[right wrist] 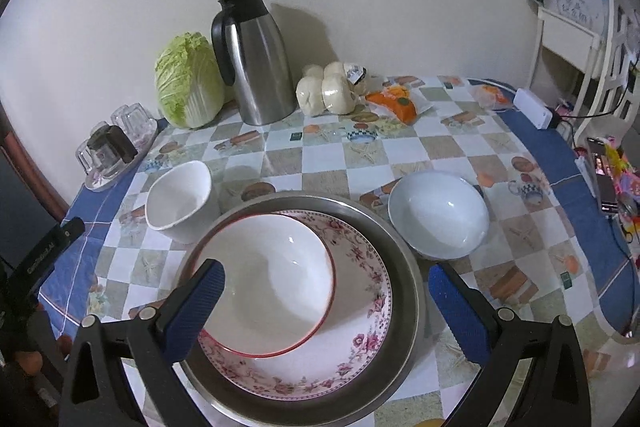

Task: Organize plates and bowls
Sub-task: 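Move both tools away from the basin toward the white tub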

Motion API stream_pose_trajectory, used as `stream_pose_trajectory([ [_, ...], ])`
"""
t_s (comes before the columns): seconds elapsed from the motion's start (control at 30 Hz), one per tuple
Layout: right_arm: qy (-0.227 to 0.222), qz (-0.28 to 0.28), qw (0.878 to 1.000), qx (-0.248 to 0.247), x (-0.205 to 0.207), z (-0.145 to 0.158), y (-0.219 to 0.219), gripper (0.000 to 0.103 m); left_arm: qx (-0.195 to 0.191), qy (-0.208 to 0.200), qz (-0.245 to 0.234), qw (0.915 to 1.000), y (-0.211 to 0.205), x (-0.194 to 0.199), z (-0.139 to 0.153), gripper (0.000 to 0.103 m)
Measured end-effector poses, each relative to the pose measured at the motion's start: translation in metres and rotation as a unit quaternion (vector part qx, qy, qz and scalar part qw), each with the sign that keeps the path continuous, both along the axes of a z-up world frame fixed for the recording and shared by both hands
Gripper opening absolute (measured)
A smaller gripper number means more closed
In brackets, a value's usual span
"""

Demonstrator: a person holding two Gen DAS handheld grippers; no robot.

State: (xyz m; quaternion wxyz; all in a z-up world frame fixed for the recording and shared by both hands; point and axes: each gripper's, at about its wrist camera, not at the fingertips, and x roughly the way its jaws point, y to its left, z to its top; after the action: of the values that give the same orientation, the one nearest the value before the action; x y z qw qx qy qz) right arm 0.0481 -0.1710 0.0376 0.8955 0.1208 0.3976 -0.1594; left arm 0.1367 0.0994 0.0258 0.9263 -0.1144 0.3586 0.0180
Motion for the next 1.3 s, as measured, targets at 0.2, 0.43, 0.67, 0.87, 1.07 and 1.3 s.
stream_pose_trajectory([
  [0.2,-0.001,0.001,1.0,0.007,0.003,0.018,0.012,0.103,-0.026,-0.009,-0.014,0.9995,0.006,0.008,-0.001,0.1],
  [0.43,0.021,0.013,1.0,0.003,0.019,0.045,0.036,0.103,-0.005,-0.004,-0.047,0.9989,0.002,0.014,0.002,0.1],
  [0.67,0.032,0.045,0.998,0.003,0.042,0.07,0.06,0.103,0.005,0.012,-0.026,0.9996,0.01,0.02,-0.006,0.1],
  [0.87,0.041,0.09,0.995,-0.01,0.072,0.086,0.088,0.103,-0.063,0.033,-0.012,0.9974,0.025,0.033,-0.019,0.1],
  [1.07,0.066,0.092,0.994,0.002,0.115,0.082,0.1,0.103,-0.101,0.054,-0.03,0.993,0.02,0.046,-0.033,0.1],
  [1.3,0.095,0.055,0.994,0.024,0.155,0.052,0.087,0.087,-0.149,0.085,-0.049,0.984,0.011,0.064,-0.049,0.099],
])
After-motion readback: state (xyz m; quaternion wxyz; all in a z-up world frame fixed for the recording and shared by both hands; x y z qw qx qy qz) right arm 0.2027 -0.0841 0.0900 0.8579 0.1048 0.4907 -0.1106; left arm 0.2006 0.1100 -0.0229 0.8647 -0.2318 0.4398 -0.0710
